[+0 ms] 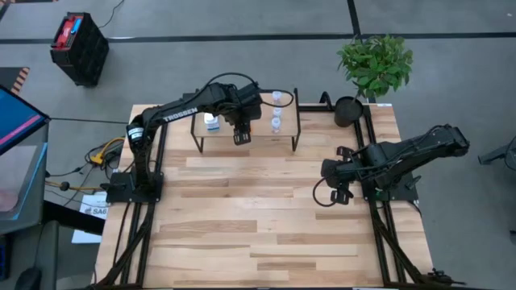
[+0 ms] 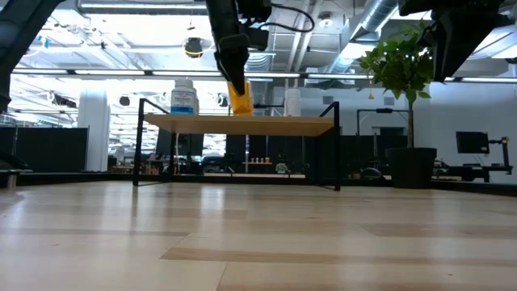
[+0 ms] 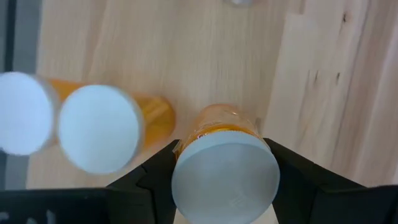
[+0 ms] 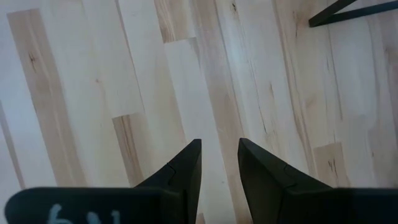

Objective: Pick and place medicine bottles onto shelf by color
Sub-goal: Put the orange pill bottle on the shelf aligned with the other orange pill bottles

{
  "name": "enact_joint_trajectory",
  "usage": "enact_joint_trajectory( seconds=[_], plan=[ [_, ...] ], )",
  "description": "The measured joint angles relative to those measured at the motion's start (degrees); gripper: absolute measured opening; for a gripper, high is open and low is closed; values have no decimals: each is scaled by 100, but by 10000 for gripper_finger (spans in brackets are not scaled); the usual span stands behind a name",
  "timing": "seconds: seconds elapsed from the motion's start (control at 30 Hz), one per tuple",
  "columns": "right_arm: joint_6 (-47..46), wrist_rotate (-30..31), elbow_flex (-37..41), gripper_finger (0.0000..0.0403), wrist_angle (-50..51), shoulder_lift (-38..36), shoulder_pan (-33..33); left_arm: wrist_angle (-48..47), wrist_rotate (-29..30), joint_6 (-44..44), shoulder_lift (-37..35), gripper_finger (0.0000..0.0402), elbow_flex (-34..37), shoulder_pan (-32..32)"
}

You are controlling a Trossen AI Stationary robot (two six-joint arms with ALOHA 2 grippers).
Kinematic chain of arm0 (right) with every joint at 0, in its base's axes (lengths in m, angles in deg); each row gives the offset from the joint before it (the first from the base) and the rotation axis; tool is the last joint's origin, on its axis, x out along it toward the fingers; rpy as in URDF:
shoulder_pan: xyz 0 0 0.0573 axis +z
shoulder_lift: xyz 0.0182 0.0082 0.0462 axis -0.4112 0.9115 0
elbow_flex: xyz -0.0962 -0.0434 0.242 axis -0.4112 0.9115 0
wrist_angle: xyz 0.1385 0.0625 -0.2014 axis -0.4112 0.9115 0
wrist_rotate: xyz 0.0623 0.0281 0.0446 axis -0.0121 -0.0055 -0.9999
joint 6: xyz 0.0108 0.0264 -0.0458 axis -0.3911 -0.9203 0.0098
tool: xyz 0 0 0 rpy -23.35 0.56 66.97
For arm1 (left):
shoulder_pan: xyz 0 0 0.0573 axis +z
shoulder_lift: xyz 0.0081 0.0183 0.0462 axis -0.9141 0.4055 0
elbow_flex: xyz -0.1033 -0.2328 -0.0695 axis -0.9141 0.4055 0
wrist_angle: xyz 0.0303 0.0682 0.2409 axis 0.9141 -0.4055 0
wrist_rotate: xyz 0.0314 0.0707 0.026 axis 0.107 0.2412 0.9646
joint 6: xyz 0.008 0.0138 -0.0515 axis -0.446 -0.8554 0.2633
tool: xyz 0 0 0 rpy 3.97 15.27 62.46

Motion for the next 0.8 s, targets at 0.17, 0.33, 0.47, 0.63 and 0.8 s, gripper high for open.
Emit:
enact_joint_trajectory(
  seconds=[0.17,0.33,0.47,0.63,0.8],
  plan=[
    [0,0,0,127,-3,0,0,138,37,-57,82,181,0,17],
    [0,1,0,127,0,0,0,128,177,-25,88,196,0,17],
    [0,1,-1,127,-2,0,0,92,187,2,88,215,0,19],
    [0,1,0,127,-2,0,0,94,313,7,88,240,0,17],
    [0,1,-1,127,-1,0,0,103,535,-39,88,262,0,15]
  ],
)
